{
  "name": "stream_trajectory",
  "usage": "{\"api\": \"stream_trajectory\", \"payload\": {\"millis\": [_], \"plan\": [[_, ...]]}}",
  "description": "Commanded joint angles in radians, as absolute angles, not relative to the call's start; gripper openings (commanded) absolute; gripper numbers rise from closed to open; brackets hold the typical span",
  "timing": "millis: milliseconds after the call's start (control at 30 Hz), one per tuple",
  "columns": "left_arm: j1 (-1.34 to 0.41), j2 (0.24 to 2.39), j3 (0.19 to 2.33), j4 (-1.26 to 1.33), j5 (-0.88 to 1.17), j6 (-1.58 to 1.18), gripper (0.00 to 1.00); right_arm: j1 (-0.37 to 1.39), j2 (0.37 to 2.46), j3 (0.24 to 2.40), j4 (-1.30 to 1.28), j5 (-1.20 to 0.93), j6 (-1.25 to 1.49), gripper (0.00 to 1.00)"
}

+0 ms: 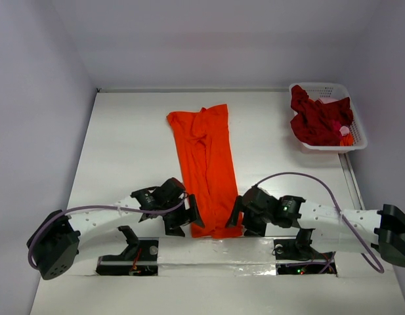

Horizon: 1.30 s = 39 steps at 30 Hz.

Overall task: Fold and stack the t-shirts
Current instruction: Fold the tshirt

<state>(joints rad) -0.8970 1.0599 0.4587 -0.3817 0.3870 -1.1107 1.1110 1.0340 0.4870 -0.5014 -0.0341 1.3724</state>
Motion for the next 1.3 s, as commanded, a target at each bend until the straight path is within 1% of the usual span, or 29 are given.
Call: {"api": "stream_trajectory", "payload": {"millis": [0,133,300,433,533,667,767,1167,1267], "plan": [[-0.902,1.028,0.420,-0.341,0.382,-1.150,0.82,1.108,1.005,0.477,-0.469,-0.031,1.397,0.89],[-0.902,1.028,0.379,-0.304,0.388,-1.177,0.82,1.108,1.026,0.480,-0.456,-0.026,1.390,0.89],[-0.902,1.058,0.397,-0.279,0.377,-1.181,0.81,1.108,1.057,0.500,-0.437,-0.026,1.394,0.89],[-0.902,1.110,0.422,-0.262,0.368,-1.178,0.81,1.108,1.081,0.506,-0.433,-0.023,1.411,0.86],[-0.902,1.124,0.433,-0.259,0.359,-1.178,0.81,1.108,1.078,0.505,-0.436,-0.015,1.419,0.83],[-0.902,1.124,0.433,-0.268,0.354,-1.180,0.81,1.108,1.054,0.506,-0.452,-0.003,1.427,0.79],[-0.902,1.121,0.436,-0.276,0.348,-1.183,0.81,1.108,1.042,0.514,-0.463,0.026,1.428,0.78],[-0.902,1.068,0.451,-0.429,0.367,-1.149,0.80,1.108,1.075,0.540,-0.474,0.035,1.419,0.77],[-0.902,1.045,0.419,-0.411,0.426,-1.164,0.80,1.108,1.072,0.552,-0.482,0.043,1.420,0.77]]}}
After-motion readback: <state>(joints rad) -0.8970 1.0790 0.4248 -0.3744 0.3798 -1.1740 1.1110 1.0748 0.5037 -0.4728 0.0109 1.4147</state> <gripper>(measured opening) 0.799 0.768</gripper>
